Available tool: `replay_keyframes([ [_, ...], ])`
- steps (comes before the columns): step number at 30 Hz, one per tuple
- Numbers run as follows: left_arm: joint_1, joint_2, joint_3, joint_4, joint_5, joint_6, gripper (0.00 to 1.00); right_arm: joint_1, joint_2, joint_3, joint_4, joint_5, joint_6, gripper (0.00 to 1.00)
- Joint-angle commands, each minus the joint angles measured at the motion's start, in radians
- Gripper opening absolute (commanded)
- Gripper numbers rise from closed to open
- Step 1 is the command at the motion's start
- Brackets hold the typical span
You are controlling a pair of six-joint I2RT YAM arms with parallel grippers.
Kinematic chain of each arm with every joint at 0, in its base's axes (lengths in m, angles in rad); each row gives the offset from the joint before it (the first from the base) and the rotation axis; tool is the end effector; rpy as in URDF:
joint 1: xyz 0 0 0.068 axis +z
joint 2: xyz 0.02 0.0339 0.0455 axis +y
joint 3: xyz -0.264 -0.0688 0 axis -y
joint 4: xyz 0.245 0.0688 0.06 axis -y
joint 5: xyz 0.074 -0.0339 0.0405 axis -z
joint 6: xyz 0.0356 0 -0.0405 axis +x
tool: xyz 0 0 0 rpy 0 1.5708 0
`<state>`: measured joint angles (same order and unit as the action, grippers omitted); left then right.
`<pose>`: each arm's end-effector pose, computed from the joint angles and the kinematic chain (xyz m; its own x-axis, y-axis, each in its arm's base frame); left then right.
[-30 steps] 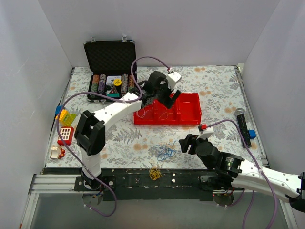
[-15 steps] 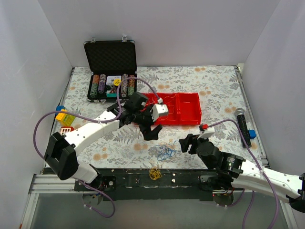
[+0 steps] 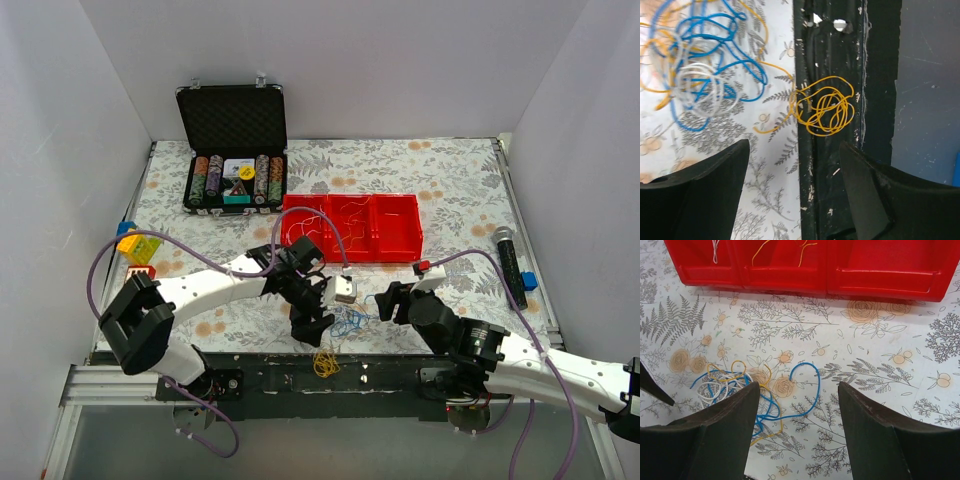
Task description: Untangle the cables
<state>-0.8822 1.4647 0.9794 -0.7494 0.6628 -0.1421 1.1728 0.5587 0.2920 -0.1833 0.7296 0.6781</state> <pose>0.1549 -0.2227 0.2184 -0.6983 0.6728 -0.2442 0.6452 0.4440 -0.6218 0.0757 0.1188 0.2030 -0.4164 0.2161 -0.8831 -0.2482 0.9074 0.3391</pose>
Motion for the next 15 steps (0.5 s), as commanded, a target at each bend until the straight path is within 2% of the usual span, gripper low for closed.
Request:
replay_keyframes([
  [1, -0.031, 0.017, -0.044, 0.111, 0.012, -0.034, 0.71, 0.004, 0.007, 0.047, 0.035, 0.017, 0.012, 0.72],
  [6, -0.040, 0.072, -0.051, 0.192, 0.006, -0.066, 0.69, 0.004, 0.001, 0.047, 0.033, 0.017, 0.015, 0.71],
  [9, -0.061, 0.118, -0.058, 0.251, -0.028, -0.108, 0.57, 0.004, -0.005, 0.044, 0.028, 0.021, 0.017, 0.70],
  [11, -0.072, 0.152, -0.051, 0.251, -0.028, -0.114, 0.55, 0.004, -0.009, 0.044, 0.022, 0.025, 0.023, 0.70],
  [15, -0.081, 0.158, -0.067, 0.251, -0.008, -0.114, 0.54, 0.004, -0.020, 0.042, 0.008, 0.031, 0.029, 0.70],
])
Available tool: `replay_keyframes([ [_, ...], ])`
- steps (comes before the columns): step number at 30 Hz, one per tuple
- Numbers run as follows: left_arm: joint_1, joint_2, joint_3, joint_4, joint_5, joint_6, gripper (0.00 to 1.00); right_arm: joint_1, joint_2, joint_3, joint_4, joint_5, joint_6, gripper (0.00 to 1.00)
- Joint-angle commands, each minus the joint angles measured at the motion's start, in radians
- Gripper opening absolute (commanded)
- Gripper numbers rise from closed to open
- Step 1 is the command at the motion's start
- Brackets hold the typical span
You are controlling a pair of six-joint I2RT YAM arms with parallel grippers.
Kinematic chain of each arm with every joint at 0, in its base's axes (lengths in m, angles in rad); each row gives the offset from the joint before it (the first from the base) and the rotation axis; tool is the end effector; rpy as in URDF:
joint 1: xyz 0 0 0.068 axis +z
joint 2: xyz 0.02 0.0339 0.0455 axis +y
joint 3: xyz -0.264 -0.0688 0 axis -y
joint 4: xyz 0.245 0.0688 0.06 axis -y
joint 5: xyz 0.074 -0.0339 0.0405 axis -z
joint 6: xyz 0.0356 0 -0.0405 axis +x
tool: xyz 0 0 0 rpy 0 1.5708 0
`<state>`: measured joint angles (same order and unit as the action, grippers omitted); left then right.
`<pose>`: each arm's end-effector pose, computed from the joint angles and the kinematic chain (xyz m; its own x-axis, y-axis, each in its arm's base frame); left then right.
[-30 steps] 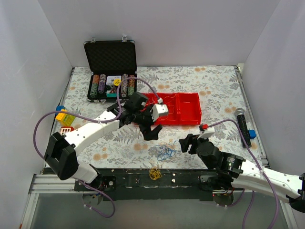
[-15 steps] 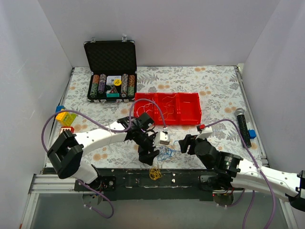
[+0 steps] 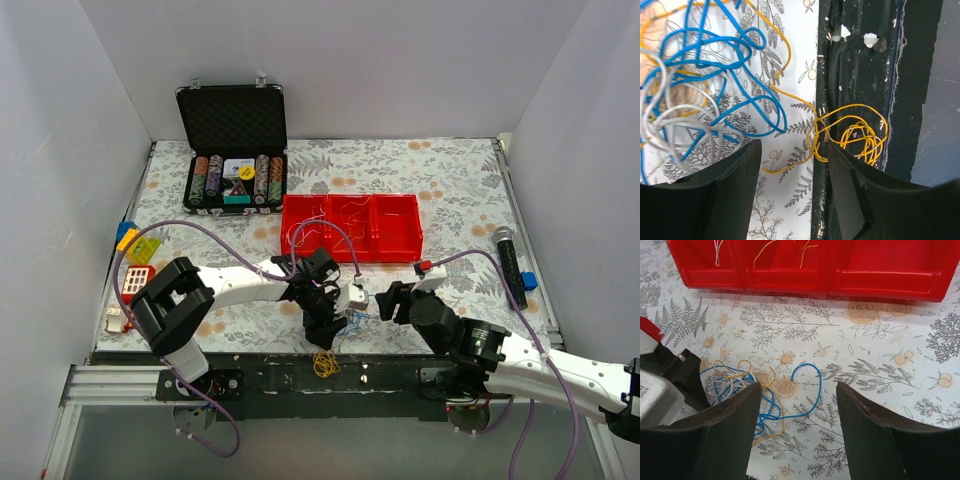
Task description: Untangle the cables
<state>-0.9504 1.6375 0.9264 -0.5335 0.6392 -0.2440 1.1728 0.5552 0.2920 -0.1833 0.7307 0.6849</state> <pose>0.1544 -0.2526 0.1653 -0.7190 0.6728 -0.1744 0.6085 0.4880 -0.6258 0.0756 0.1185 0.2034 -0.4163 0.2253 -0.8809 -0.2451 0.9051 0.3474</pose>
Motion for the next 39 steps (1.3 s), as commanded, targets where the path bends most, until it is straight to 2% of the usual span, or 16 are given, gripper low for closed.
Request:
replay_keyframes([
  [1, -0.013, -0.025, -0.021, 0.035, 0.019, -0.009, 0.54, 0.004, -0.023, 0.041, 0.004, 0.032, 0.022, 0.70],
  [9, -0.013, -0.061, -0.037, 0.032, -0.012, 0.012, 0.54, 0.004, -0.020, 0.035, 0.010, 0.030, 0.022, 0.69],
  [13, -0.010, -0.103, -0.023, 0.030, -0.117, 0.034, 0.52, 0.004, -0.014, 0.036, 0.007, 0.026, 0.025, 0.69],
  [16, 0.012, -0.136, 0.015, -0.023, -0.145, 0.071, 0.53, 0.004, -0.021, 0.035, 0.004, 0.026, 0.024, 0.69],
  [20, 0.025, -0.163, 0.043, -0.101, -0.101, 0.112, 0.60, 0.004, -0.014, 0.039, 0.010, 0.024, 0.016, 0.69],
  [25, 0.015, -0.179, 0.017, -0.160, 0.080, 0.143, 0.68, 0.004, 0.003, 0.044, 0.031, 0.016, 0.013, 0.70],
  [34, -0.014, -0.098, 0.000, -0.071, 0.096, 0.124, 0.69, 0.004, 0.006, 0.045, 0.041, 0.016, 0.010, 0.70],
  [39, -0.037, -0.061, 0.008, -0.053, 0.100, 0.118, 0.65, 0.004, 0.000, 0.042, 0.033, 0.016, 0.010, 0.70],
])
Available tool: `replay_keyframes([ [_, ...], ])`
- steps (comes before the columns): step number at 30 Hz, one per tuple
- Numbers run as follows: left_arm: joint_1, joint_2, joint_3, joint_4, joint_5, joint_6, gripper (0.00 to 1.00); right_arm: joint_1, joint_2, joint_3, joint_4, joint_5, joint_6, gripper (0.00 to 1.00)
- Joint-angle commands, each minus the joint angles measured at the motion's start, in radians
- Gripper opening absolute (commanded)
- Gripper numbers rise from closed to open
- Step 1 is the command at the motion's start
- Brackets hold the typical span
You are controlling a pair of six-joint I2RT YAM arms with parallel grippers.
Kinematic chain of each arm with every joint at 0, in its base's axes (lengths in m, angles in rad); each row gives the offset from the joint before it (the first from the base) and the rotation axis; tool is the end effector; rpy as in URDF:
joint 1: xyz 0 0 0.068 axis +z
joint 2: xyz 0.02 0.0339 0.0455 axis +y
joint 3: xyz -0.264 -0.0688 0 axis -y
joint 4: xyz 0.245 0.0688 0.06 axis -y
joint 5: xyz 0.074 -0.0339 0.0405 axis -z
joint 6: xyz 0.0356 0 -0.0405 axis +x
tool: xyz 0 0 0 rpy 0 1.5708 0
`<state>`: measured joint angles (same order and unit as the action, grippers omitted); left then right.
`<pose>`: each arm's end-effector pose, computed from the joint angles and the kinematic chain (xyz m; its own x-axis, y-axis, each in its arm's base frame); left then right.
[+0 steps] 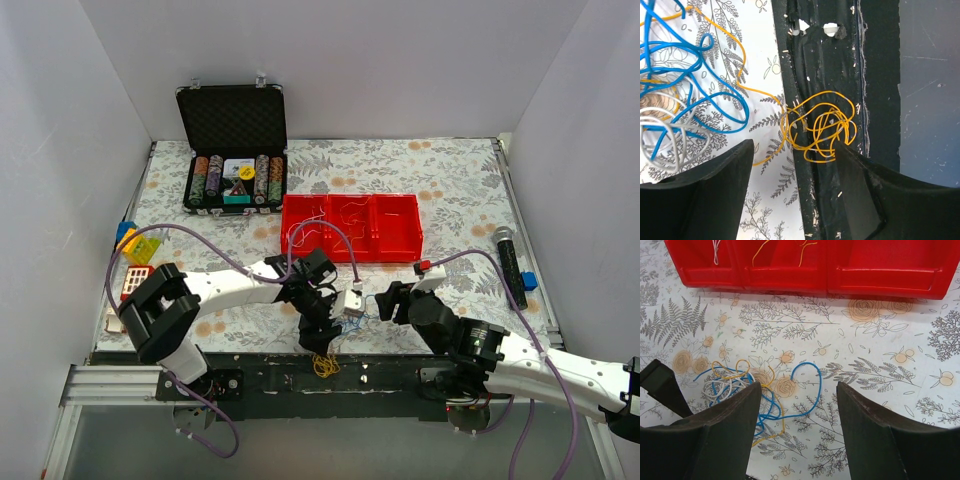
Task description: Untangle the cables
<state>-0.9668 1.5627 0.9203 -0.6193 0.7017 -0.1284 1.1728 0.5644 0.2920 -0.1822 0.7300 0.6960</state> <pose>0.1405 -0.2441 0.1824 -0.6313 0.7428 -0.2230 0.6648 0.3703 -0.6488 0.0759 0.1193 0.2024 -0.4222 0.2287 -0.8772 -0.2398 0.9050 0.3513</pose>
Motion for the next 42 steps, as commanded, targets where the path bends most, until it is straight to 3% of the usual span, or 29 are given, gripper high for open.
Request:
replay_keyframes([
  [1, -0.029, 0.022, 0.011, 0.036, 0.038, 0.003, 0.63, 0.004, -0.012, 0.042, 0.030, 0.020, -0.003, 0.70],
  [7, -0.050, 0.045, -0.012, 0.064, 0.018, -0.002, 0.51, 0.004, -0.032, 0.038, 0.015, 0.028, 0.003, 0.70],
  [12, -0.050, 0.046, 0.008, 0.053, 0.005, -0.004, 0.16, 0.004, -0.040, 0.033, 0.006, 0.029, 0.013, 0.70],
  [16, -0.050, 0.040, 0.009, 0.040, -0.002, 0.000, 0.00, 0.004, -0.049, 0.033, 0.003, 0.035, 0.011, 0.69],
  [24, -0.050, -0.036, 0.112, -0.057, -0.019, -0.040, 0.00, 0.004, -0.063, 0.044, -0.010, 0.037, 0.007, 0.69],
  [34, -0.044, -0.101, 0.435, -0.276, -0.097, -0.069, 0.00, 0.004, -0.034, 0.087, 0.020, 0.023, -0.052, 0.70],
  [42, -0.016, -0.150, 0.617, -0.168, -0.275, -0.152, 0.00, 0.004, -0.058, 0.197, 0.079, 0.003, -0.187, 0.79],
])
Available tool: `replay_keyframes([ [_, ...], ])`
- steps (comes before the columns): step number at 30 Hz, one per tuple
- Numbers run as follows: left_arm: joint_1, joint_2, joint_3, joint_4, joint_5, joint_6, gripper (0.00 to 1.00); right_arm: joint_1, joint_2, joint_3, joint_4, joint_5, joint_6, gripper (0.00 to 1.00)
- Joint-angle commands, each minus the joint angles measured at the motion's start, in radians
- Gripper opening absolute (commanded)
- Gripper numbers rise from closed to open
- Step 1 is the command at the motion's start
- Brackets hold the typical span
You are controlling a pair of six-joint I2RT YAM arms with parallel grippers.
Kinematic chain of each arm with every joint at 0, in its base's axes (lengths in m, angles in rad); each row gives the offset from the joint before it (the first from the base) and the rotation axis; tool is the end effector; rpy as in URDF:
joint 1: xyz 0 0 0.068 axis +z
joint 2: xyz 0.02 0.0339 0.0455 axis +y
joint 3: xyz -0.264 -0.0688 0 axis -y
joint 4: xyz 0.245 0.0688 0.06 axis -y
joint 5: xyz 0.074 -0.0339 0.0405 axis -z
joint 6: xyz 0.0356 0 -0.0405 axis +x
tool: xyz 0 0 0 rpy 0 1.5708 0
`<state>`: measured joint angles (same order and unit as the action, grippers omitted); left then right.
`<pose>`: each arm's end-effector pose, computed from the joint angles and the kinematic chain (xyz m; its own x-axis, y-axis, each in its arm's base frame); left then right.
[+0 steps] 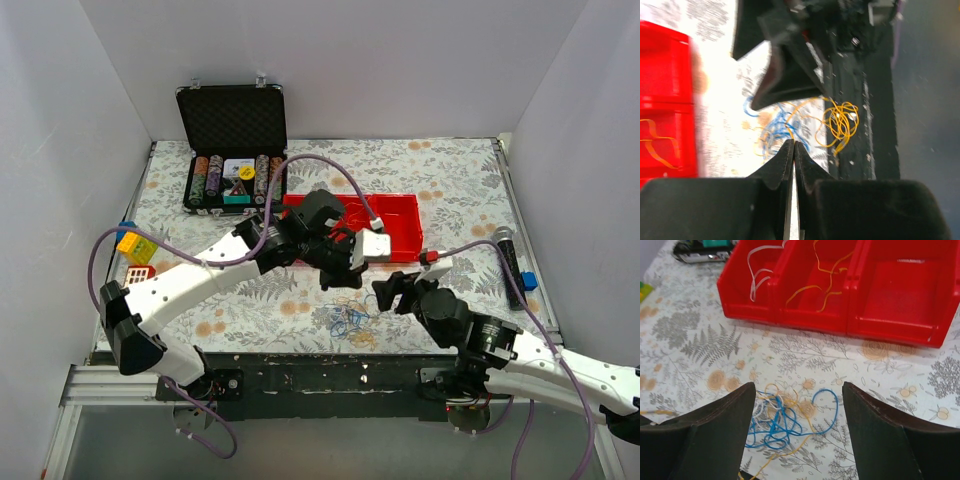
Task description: Untangle the cables
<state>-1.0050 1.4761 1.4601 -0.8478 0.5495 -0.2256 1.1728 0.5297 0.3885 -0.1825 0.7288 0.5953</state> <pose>0.1498 -0.2706 0.3530 -0.5990 0.5874 -0.5443 0.7877 0.3100 -0.5323 0.0755 0.1185 0.2398 -0.3505 0.2457 -0.9038 -0.2976 0.8857 0.3562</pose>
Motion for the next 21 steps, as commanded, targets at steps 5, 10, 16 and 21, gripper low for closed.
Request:
replay_keyframes([
  [5, 0.036, -0.094, 0.115, 0.193, -0.299, -0.098, 0.00, 0.004, -0.086, 0.136, 0.130, 0.001, -0.115, 0.81],
  [10, 0.036, -0.109, 0.109, 0.274, -0.434, -0.110, 0.00, 0.004, -0.102, 0.180, 0.147, 0.009, -0.141, 0.82],
  [16, 0.036, -0.105, 0.166, 0.306, -0.450, -0.119, 0.00, 0.005, -0.044, 0.210, 0.248, -0.049, -0.210, 0.89],
  [21, 0.036, -0.092, 0.216, 0.289, -0.425, -0.129, 0.00, 0.004, 0.105, 0.248, 0.311, -0.080, -0.275, 0.91],
])
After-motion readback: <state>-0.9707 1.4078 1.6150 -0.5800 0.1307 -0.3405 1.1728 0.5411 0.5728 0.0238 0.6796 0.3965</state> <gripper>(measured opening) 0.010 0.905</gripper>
